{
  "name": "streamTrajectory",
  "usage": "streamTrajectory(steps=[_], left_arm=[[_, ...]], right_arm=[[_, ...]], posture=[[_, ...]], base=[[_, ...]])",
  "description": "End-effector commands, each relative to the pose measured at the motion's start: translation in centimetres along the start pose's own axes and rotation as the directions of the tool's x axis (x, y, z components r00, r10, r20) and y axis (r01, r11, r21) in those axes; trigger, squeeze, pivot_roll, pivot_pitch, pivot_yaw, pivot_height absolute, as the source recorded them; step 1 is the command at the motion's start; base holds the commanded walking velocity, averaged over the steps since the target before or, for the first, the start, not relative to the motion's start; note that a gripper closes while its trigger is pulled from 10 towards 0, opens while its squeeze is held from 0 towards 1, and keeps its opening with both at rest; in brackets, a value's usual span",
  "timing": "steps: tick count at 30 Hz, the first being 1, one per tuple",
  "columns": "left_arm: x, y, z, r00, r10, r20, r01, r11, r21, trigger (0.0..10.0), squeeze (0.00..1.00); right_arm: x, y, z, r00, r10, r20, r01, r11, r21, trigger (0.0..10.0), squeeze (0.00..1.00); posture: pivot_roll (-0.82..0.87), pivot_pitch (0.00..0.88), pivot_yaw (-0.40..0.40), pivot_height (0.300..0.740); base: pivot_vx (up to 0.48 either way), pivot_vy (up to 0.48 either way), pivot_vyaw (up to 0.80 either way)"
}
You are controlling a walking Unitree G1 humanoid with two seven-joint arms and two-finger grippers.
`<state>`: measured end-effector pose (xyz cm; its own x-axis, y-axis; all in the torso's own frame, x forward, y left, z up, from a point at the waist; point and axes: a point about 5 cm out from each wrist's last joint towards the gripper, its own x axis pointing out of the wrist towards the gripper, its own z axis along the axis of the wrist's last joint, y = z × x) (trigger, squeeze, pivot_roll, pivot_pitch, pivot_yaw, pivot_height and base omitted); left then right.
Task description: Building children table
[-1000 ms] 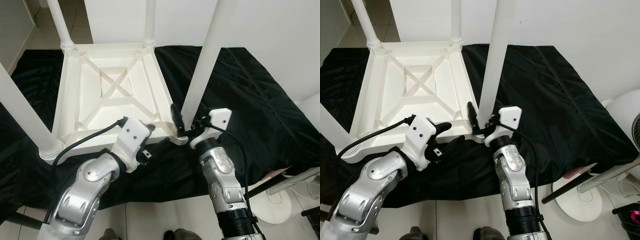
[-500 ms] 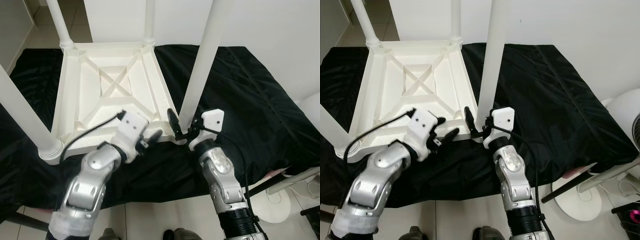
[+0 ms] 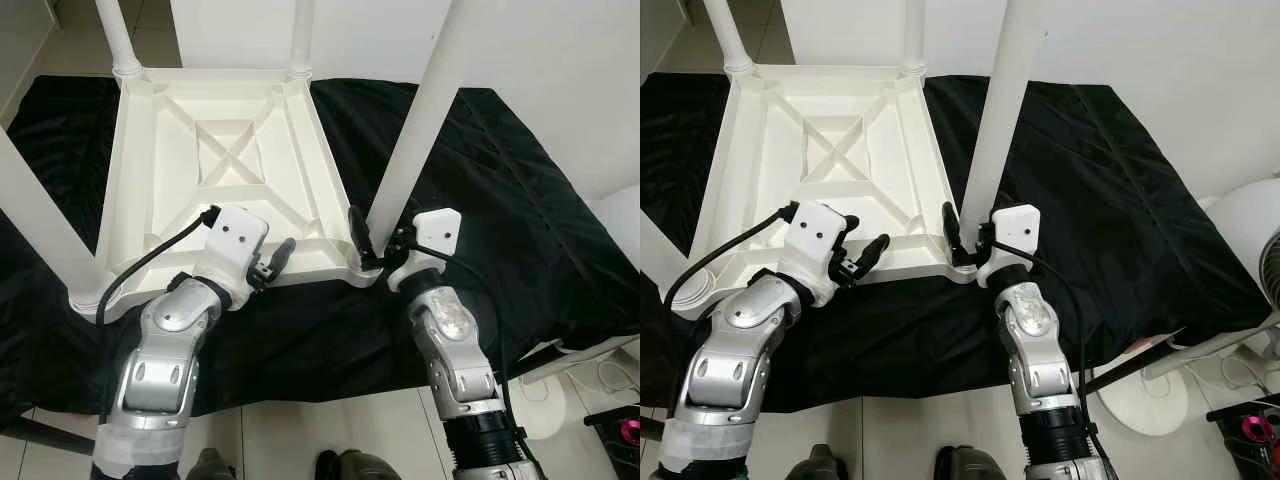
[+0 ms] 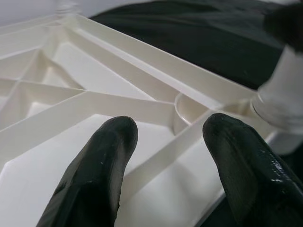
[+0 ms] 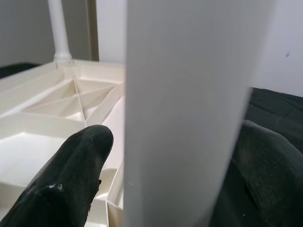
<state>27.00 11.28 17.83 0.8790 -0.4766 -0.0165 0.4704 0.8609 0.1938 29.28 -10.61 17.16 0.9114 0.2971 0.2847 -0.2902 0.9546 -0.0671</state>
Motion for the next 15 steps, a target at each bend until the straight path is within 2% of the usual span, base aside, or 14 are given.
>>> streamTrajectory(steps=[1, 7, 8, 10, 11, 12, 15], left_arm=[[-0.4, 1.4, 0.1, 0.942, 0.336, 0.006, -0.336, 0.942, 0.009, 10.0, 0.00], [-0.7, 1.0, 0.7, 0.941, 0.338, 0.012, -0.338, 0.941, -0.025, 10.0, 0.00], [-0.6, 1.0, 0.9, 0.940, 0.341, 0.013, -0.341, 0.940, -0.017, 10.0, 0.00], [-0.5, 1.0, 0.9, 0.939, 0.343, 0.013, -0.343, 0.939, -0.009, 10.0, 0.00], [-0.4, 1.0, 1.1, 0.939, 0.343, 0.023, -0.343, 0.939, 0.005, 10.0, 0.00], [-0.3, 1.2, 1.3, 0.940, 0.341, 0.030, -0.342, 0.940, 0.015, 10.0, 0.00], [-0.2, 1.3, 1.5, 0.940, 0.339, 0.037, -0.339, 0.940, 0.021, 10.0, 0.00]], right_arm=[[-0.1, -0.1, -0.1, 1.000, -0.004, -0.019, 0.004, 1.000, -0.017, 10.0, 0.00], [-0.1, 0.0, 0.6, 1.000, -0.005, -0.001, 0.005, 0.999, -0.046, 10.0, 0.00], [-0.1, 0.0, 0.8, 1.000, -0.005, 0.003, 0.005, 0.999, -0.051, 5.0, 0.00], [0.0, 0.0, 0.9, 1.000, -0.005, 0.006, 0.005, 0.999, -0.054, 5.0, 0.00], [0.1, 0.0, 1.1, 1.000, -0.008, 0.019, 0.009, 0.998, -0.056, 0.0, 0.00], [0.4, -0.1, 1.5, 0.999, -0.019, 0.027, 0.020, 0.998, -0.060, 1.3, 0.00], [0.7, -0.2, 1.8, 0.999, -0.030, 0.035, 0.033, 0.997, -0.066, 1.3, 0.00]], posture=[[0.03, 0.097, -0.091, 0.740], [0.05, 0.077, -0.091, 0.740], [0.05, 0.063, -0.093, 0.740], [0.05, 0.063, -0.093, 0.740], [0.05, 0.050, -0.093, 0.740], [0.05, 0.042, -0.094, 0.740], [0.05, 0.042, -0.094, 0.740]], base=[[0.000, 0.000, 0.00], [0.000, 0.000, 0.00], [0.000, 0.000, 0.00], [0.000, 0.000, 0.00], [0.000, 0.000, 0.00], [0.000, 0.000, 0.00], [0.000, 0.000, 0.00]])
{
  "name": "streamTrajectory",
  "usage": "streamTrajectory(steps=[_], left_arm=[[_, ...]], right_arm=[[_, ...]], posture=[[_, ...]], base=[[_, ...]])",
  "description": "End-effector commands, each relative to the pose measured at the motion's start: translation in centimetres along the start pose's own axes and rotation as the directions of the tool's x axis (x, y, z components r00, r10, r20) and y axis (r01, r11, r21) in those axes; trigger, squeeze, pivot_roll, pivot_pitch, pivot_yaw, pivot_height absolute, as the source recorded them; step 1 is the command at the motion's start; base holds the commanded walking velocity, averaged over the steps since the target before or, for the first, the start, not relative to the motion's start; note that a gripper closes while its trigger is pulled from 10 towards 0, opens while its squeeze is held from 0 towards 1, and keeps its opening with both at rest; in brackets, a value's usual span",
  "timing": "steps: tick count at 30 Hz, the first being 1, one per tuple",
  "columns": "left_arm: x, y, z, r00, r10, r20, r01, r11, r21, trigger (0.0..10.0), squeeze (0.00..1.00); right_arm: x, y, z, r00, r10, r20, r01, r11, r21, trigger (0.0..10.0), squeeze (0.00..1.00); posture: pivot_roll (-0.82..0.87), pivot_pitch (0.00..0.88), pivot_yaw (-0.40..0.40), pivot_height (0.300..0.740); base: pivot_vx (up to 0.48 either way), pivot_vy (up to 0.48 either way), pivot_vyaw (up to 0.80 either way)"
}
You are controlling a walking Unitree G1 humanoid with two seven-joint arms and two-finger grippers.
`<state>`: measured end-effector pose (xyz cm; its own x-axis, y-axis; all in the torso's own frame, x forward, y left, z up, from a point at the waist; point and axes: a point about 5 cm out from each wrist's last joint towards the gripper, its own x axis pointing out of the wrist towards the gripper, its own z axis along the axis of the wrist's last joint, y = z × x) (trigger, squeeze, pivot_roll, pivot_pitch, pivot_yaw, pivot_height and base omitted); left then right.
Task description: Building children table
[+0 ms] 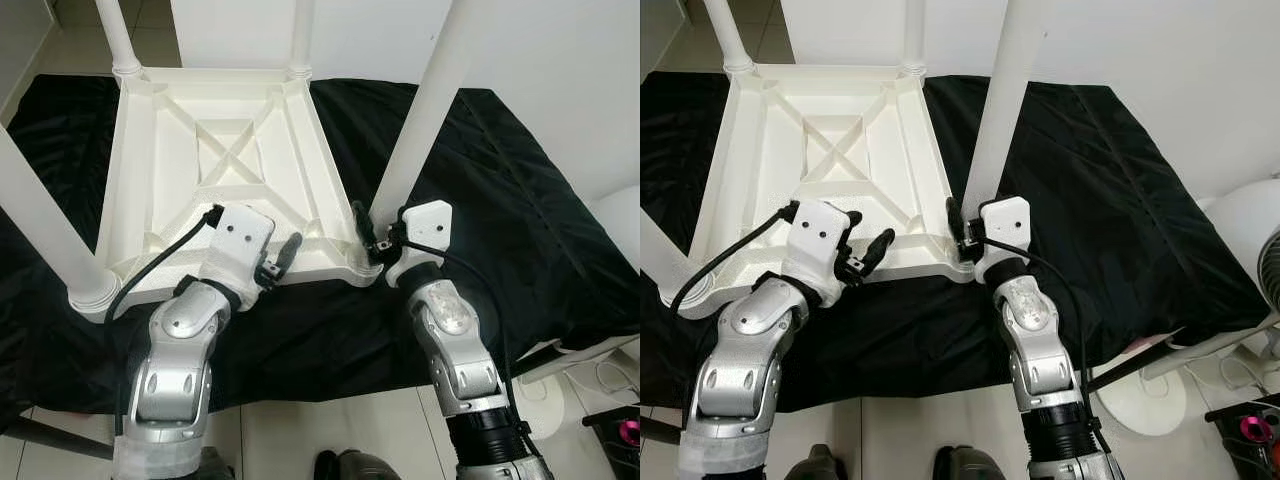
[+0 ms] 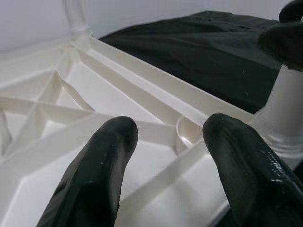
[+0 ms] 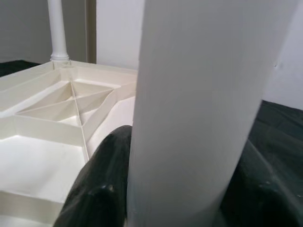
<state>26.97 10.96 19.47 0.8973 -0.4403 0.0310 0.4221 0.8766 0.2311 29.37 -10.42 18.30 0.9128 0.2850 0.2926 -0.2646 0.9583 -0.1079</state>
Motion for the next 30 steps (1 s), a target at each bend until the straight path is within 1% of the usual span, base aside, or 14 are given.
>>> streamTrajectory(steps=[1, 2, 8, 10, 11, 13, 15, 17, 19, 21, 22, 23, 25, 30], left_arm=[[-0.2, 1.3, -0.2, 0.956, 0.293, -0.011, -0.293, 0.956, -0.004, 10.0, 0.00], [-0.2, 1.3, -0.4, 0.958, 0.287, -0.013, -0.288, 0.958, -0.002, 10.0, 0.00], [-0.7, 0.4, -0.5, 0.983, 0.184, 0.023, -0.184, 0.983, 0.011, 10.0, 0.00], [-0.7, 0.4, -0.5, 0.983, 0.184, 0.023, -0.184, 0.983, 0.011, 10.0, 0.00], [-1.0, -0.2, -0.3, 0.995, 0.087, 0.050, -0.087, 0.996, 0.002, 10.0, 0.00], [-1.4, -0.7, 0.0, 0.997, -0.014, 0.072, 0.013, 1.000, 0.014, 10.0, 0.00], [-1.6, -1.1, 0.1, 0.994, -0.087, 0.071, 0.084, 0.995, 0.045, 10.0, 0.00], [-1.6, -1.1, 0.1, 0.994, -0.087, 0.071, 0.084, 0.995, 0.045, 10.0, 0.00], [-2.0, -2.1, 0.4, 0.981, -0.171, 0.089, 0.170, 0.985, 0.025, 10.0, 0.00], [-2.1, -2.4, 0.6, 0.976, -0.196, 0.100, 0.195, 0.981, 0.020, 10.0, 0.00], [-2.1, -3.0, 0.7, 0.967, -0.231, 0.109, 0.231, 0.973, 0.014, 10.0, 0.00], [-2.1, -3.0, 0.7, 0.967, -0.231, 0.109, 0.231, 0.973, 0.014, 10.0, 0.00], [-1.9, -3.9, 0.8, 0.956, -0.270, 0.114, 0.271, 0.963, 0.009, 10.0, 0.00], [-1.9, -4.1, 0.7, 0.953, -0.282, 0.112, 0.282, 0.959, 0.011, 10.0, 0.00]], right_arm=[[0.3, -0.3, 0.8, 0.999, -0.021, 0.026, 0.022, 1.000, -0.022, 1.3, 0.00], [0.4, -0.4, 0.8, 0.999, -0.025, 0.021, 0.025, 0.999, -0.024, 10.0, 0.00], [0.8, -0.6, 1.1, 0.999, -0.033, 0.014, 0.034, 0.998, -0.045, 10.0, 0.00], [0.8, -0.6, 1.1, 0.999, -0.033, 0.014, 0.034, 0.998, -0.045, 10.0, 0.00], [1.0, -0.7, 1.1, 0.999, -0.042, 0.009, 0.042, 0.998, -0.047, 10.0, 0.00], [1.2, -0.6, 1.2, 0.999, -0.045, 0.012, 0.046, 0.998, -0.051, 10.0, 0.00], [1.4, -0.7, 1.3, 0.998, -0.055, 0.010, 0.055, 0.997, -0.053, 10.0, 0.00], [1.4, -0.7, 1.3, 0.998, -0.055, 0.010, 0.055, 0.997, -0.053, 10.0, 0.00], [1.6, -0.8, 1.5, 0.998, -0.065, 0.004, 0.066, 0.996, -0.055, 10.0, 0.00], [1.7, -0.8, 1.5, 0.998, -0.068, 0.003, 0.068, 0.996, -0.055, 10.0, 0.00], [1.9, -0.9, 1.6, 0.997, -0.080, 0.002, 0.080, 0.995, -0.054, 10.0, 0.00], [1.9, -0.9, 1.6, 0.997, -0.080, 0.002, 0.080, 0.995, -0.054, 10.0, 0.00], [2.3, -0.9, 1.8, 0.995, -0.097, 0.004, 0.097, 0.994, -0.055, 10.0, 0.00], [2.3, -0.8, 1.8, 0.995, -0.104, 0.003, 0.104, 0.993, -0.052, 10.0, 0.00]], posture=[[0.05, 0.042, -0.094, 0.740], [0.05, 0.027, -0.097, 0.740], [0.04, 0.002, -0.090, 0.740], [0.04, 0.002, -0.090, 0.740], [0.04, 0.000, -0.101, 0.740], [0.04, 0.000, -0.101, 0.740], [0.05, 0.000, -0.108, 0.740], [0.05, 0.000, -0.108, 0.740], [0.04, 0.000, -0.110, 0.740], [0.04, 0.000, -0.110, 0.740], [0.03, 0.001, -0.106, 0.740], [0.03, 0.001, -0.106, 0.740], [0.03, 0.002, -0.095, 0.740], [0.03, 0.002, -0.095, 0.740]], base=[[0.000, 0.000, 0.00], [0.000, 0.000, 0.00], [0.000, 0.000, 0.00], [0.000, 0.000, 0.00], [0.000, 0.000, 0.00], [0.000, 0.000, 0.00], [0.000, 0.000, 0.00], [0.000, 0.000, 0.00], [0.000, 0.000, 0.00], [0.000, 0.000, 0.00], [0.000, 0.000, 0.00], [0.000, 0.000, 0.00], [0.000, 0.000, 0.00], [0.000, 0.000, 0.00]])
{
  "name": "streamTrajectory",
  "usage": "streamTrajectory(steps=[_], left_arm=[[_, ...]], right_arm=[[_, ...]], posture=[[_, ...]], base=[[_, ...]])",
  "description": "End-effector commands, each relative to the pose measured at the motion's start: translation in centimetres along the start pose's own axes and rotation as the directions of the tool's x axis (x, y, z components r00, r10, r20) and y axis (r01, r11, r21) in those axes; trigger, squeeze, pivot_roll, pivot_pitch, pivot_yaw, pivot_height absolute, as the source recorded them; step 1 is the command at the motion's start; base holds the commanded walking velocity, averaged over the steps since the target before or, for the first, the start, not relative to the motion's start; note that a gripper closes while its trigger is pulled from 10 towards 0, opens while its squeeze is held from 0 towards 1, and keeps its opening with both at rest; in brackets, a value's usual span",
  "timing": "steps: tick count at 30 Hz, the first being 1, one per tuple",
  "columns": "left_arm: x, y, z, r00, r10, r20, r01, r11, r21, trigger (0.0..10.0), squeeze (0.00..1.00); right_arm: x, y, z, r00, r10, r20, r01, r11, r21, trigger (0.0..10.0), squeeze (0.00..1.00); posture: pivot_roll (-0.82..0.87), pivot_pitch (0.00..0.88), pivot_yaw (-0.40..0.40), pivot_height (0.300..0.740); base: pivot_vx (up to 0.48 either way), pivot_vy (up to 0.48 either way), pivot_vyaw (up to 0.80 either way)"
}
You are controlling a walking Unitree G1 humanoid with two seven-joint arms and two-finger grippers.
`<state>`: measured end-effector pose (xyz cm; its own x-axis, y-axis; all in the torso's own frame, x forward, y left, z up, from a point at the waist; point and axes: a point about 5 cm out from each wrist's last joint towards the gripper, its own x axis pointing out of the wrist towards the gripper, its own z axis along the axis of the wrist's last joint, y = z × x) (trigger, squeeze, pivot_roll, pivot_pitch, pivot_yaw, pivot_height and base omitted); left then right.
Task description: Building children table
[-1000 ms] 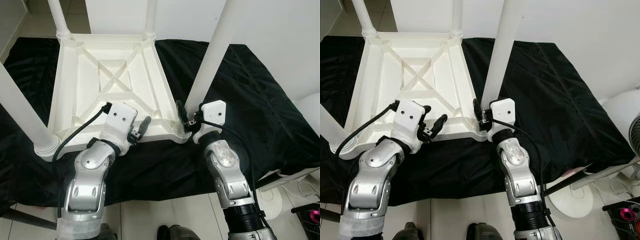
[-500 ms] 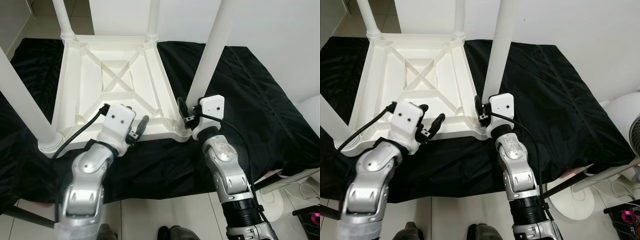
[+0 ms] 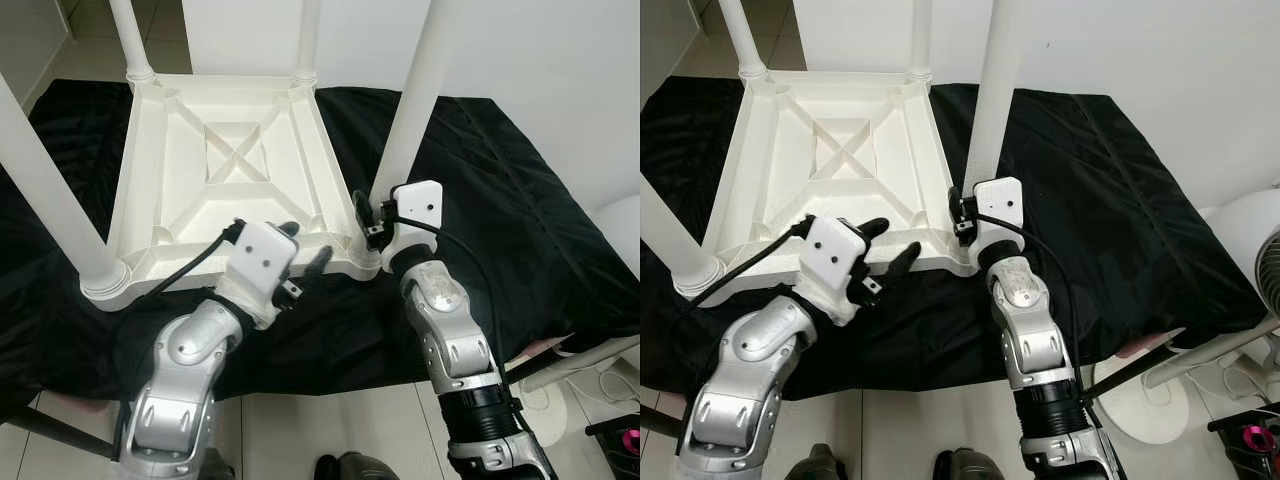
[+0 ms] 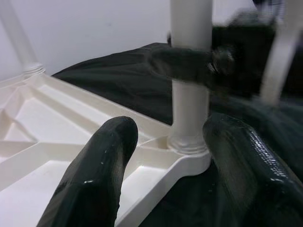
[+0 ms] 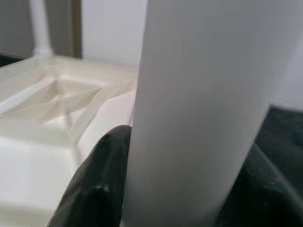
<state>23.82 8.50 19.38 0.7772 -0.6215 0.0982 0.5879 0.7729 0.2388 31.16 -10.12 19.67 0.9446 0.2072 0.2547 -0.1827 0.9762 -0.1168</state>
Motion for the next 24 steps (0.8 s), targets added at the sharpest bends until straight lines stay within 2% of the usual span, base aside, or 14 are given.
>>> streamTrajectory(steps=[1, 2, 8, 21, 22, 24], left_arm=[[0.1, -0.5, 0.0, 0.996, -0.093, -0.002, 0.093, 0.996, -0.005, 10.0, 0.00], [0.1, -0.3, 0.0, 0.996, -0.092, 0.001, 0.092, 0.996, -0.002, 10.0, 0.00], [0.2, 0.3, 0.1, 0.996, -0.088, 0.002, 0.088, 0.996, 0.006, 10.0, 0.00], [0.7, -0.3, 0.6, 0.991, -0.132, 0.019, 0.132, 0.991, 0.011, 10.0, 0.00], [0.7, -0.4, 0.6, 0.991, -0.134, 0.020, 0.133, 0.991, 0.014, 10.0, 0.00], [0.7, -0.3, 0.7, 0.990, -0.136, 0.020, 0.136, 0.991, 0.015, 10.0, 0.00]], right_arm=[[0.1, -0.5, 0.9, 0.998, -0.041, 0.047, 0.041, 0.999, -0.012, 10.0, 0.82], [0.1, -0.4, 0.9, 0.998, -0.044, 0.046, 0.044, 0.999, -0.007, 10.0, 0.00], [0.2, -0.4, 1.0, 0.997, -0.054, 0.050, 0.054, 0.999, 0.004, 10.0, 0.00], [1.2, -0.6, 0.7, 0.998, -0.061, 0.011, 0.061, 0.998, 0.001, 10.0, 0.00], [1.3, -0.6, 0.6, 0.998, -0.057, 0.003, 0.057, 0.998, 0.006, 10.0, 0.27], [1.5, -0.6, 0.5, 0.998, -0.057, -0.005, 0.057, 0.998, 0.011, 10.0, 0.23]], posture=[[0.03, 0.002, -0.093, 0.740], [0.03, 0.005, -0.084, 0.740], [0.02, 0.006, -0.066, 0.740], [0.02, 0.005, -0.054, 0.740], [0.02, 0.007, -0.054, 0.740], [0.02, 0.006, -0.054, 0.740]], base=[[0.000, 0.000, 0.00], [0.000, 0.000, 0.00], [0.000, 0.000, 0.00], [0.000, 0.000, 0.00], [0.000, 0.000, 0.00], [0.000, 0.000, 0.00]])
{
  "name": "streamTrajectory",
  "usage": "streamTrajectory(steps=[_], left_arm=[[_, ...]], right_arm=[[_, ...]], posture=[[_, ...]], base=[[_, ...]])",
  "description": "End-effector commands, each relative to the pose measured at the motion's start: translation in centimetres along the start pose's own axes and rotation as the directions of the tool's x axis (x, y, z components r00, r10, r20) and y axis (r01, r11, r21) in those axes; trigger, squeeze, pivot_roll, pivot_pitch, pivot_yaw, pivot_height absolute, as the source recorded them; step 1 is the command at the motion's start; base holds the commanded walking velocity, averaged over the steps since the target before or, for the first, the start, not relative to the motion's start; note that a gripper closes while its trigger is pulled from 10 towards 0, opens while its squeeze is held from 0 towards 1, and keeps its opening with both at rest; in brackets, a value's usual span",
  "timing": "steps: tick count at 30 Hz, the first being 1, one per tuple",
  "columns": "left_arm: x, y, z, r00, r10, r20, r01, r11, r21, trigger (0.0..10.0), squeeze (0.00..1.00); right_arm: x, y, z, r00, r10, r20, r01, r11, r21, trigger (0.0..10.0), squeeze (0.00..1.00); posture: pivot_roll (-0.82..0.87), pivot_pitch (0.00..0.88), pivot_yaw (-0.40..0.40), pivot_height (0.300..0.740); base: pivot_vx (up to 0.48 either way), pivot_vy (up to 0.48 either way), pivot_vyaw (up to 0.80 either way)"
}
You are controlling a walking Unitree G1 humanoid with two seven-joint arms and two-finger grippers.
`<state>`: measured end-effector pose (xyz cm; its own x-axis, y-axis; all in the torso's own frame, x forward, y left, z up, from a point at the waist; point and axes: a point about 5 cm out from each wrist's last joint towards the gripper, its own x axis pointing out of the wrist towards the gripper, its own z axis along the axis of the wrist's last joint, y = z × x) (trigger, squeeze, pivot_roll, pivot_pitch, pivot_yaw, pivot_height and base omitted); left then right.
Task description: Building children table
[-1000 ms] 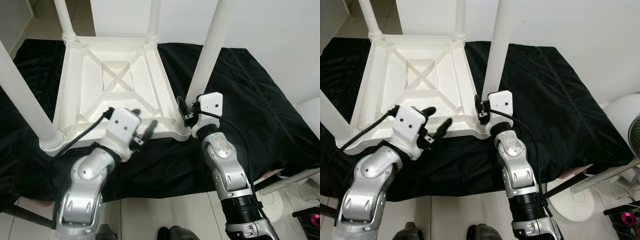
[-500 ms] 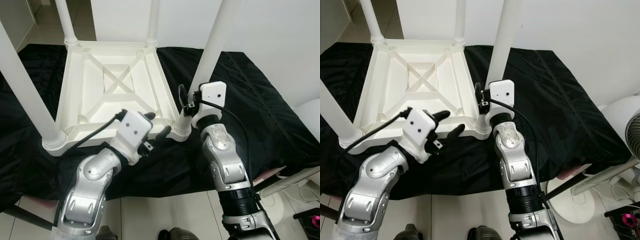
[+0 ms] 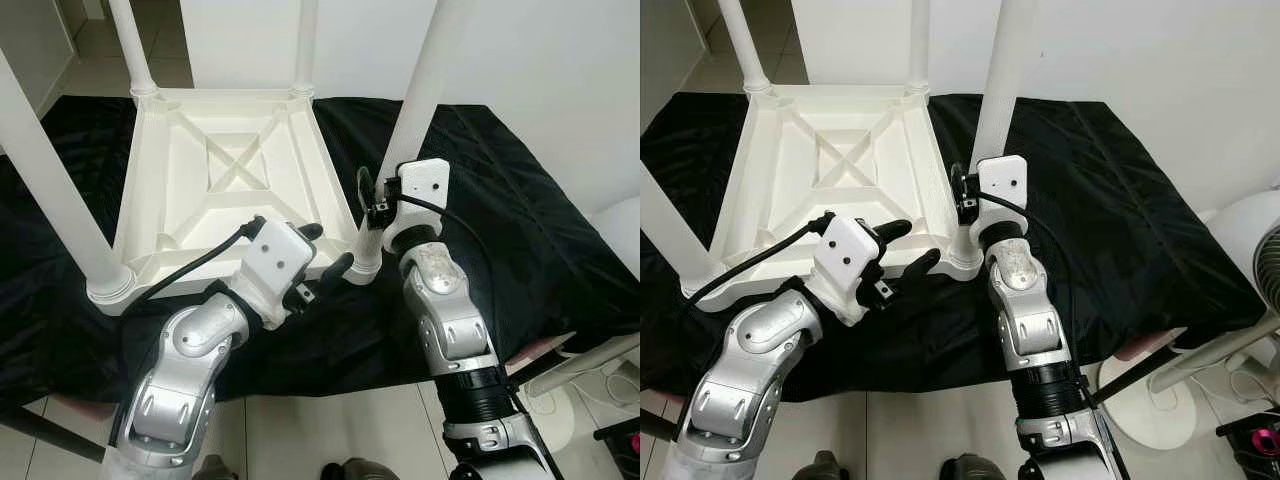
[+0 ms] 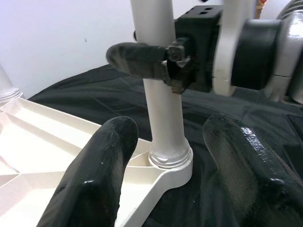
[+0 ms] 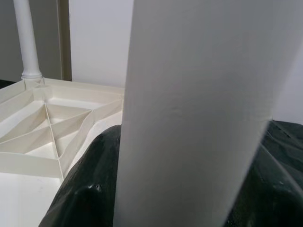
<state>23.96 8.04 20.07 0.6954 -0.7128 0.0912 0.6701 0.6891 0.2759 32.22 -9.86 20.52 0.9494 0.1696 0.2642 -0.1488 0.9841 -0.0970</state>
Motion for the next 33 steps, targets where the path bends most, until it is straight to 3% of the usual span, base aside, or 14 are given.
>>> streamTrajectory(steps=[1, 3, 4, 17, 23, 24, 26, 27, 28, 29, 30, 31, 33], left_arm=[[0.3, -0.1, 0.0, 1.000, -0.018, -0.002, 0.018, 1.000, -0.011, 10.0, 0.00], [0.3, -0.1, 0.0, 1.000, -0.018, -0.002, 0.018, 1.000, -0.011, 10.0, 0.00], [0.3, -0.1, 0.0, 1.000, -0.017, -0.002, 0.017, 1.000, -0.009, 10.0, 0.00], [0.4, -0.3, 0.3, 1.000, -0.030, 0.007, 0.030, 1.000, -0.005, 10.0, 0.00], [-0.1, -0.9, 0.7, 0.996, -0.090, 0.010, 0.090, 0.996, -0.013, 10.0, 0.00], [-0.2, -0.9, 0.7, 0.995, -0.096, 0.008, 0.096, 0.995, -0.008, 10.0, 0.00], [-0.2, -0.9, 0.7, 0.995, -0.097, 0.007, 0.097, 0.995, -0.003, 10.0, 0.00], [-0.2, -0.7, 0.8, 0.996, -0.091, 0.007, 0.091, 0.996, 0.000, 10.0, 0.00], [-0.2, -0.7, 0.8, 0.996, -0.091, 0.007, 0.091, 0.996, 0.000, 10.0, 0.00], [-0.2, -0.6, 0.8, 0.996, -0.086, 0.007, 0.086, 0.996, 0.000, 10.0, 0.00], [-0.2, -0.6, 0.8, 0.996, -0.086, 0.007, 0.086, 0.996, 0.000, 10.0, 0.00], [-0.2, -0.6, 0.8, 0.997, -0.083, 0.008, 0.083, 0.997, -0.001, 10.0, 0.00], [-0.2, -0.6, 0.8, 0.997, -0.082, 0.009, 0.082, 0.997, -0.001, 10.0, 0.00]], right_arm=[[0.3, -0.5, -0.2, 1.000, -0.018, -0.019, 0.018, 1.000, 0.007, 10.0, 0.10], [0.3, -0.5, -0.2, 1.000, -0.018, -0.019, 0.018, 1.000, 0.007, 10.0, 0.10], [0.4, -0.5, -0.3, 1.000, -0.016, -0.026, 0.016, 1.000, 0.018, 10.0, 0.00], [1.3, -0.2, -0.8, 0.999, 0.001, -0.053, 0.002, 0.999, 0.052, 10.0, 0.00], [1.5, -0.3, -0.6, 0.998, -0.003, -0.059, 0.014, 0.984, 0.180, 10.0, 0.00], [1.5, -0.3, -0.5, 0.998, -0.002, -0.062, 0.017, 0.969, 0.245, 8.5, 0.00], [1.6, -0.4, -0.4, 0.998, 0.000, -0.063, 0.018, 0.958, 0.285, 8.5, 0.00], [1.5, -0.4, -0.4, 0.998, 0.006, -0.059, 0.013, 0.949, 0.316, 6.3, 0.00], [1.5, -0.4, -0.4, 0.998, 0.006, -0.059, 0.013, 0.949, 0.316, 6.3, 0.00], [1.5, -0.4, -0.3, 0.998, 0.003, -0.058, 0.016, 0.945, 0.326, 0.0, 0.00], [1.5, -0.4, -0.3, 0.998, 0.003, -0.058, 0.016, 0.945, 0.326, 0.0, 0.00], [1.5, -0.5, -0.3, 0.998, -0.002, -0.064, 0.022, 0.947, 0.322, 10.0, 0.00], [1.5, -0.5, -0.3, 0.998, -0.004, -0.066, 0.025, 0.948, 0.318, 10.0, 0.00]], posture=[[0.02, 0.007, -0.055, 0.740], [0.02, 0.007, -0.055, 0.740], [0.02, 0.006, -0.055, 0.740], [0.03, 0.008, -0.056, 0.740], [0.03, 0.010, -0.060, 0.740], [0.04, 0.010, -0.061, 0.740], [0.04, 0.010, -0.061, 0.740], [0.04, 0.013, -0.063, 0.740], [0.04, 0.013, -0.063, 0.740], [0.03, 0.013, -0.064, 0.740], [0.03, 0.013, -0.064, 0.740], [0.03, 0.013, -0.064, 0.740], [0.03, 0.016, -0.064, 0.740]], base=[[0.000, 0.000, 0.00], [0.000, 0.000, 0.00], [0.000, 0.000, 0.00], [0.000, 0.000, 0.00], [0.000, 0.000, 0.00], [0.000, 0.000, 0.00], [0.000, 0.000, 0.00], [0.000, 0.000, 0.00], [0.000, 0.000, 0.00], [0.000, 0.000, 0.00], [0.000, 0.000, 0.00], [0.000, 0.000, 0.00], [0.000, 0.000, 0.00]])
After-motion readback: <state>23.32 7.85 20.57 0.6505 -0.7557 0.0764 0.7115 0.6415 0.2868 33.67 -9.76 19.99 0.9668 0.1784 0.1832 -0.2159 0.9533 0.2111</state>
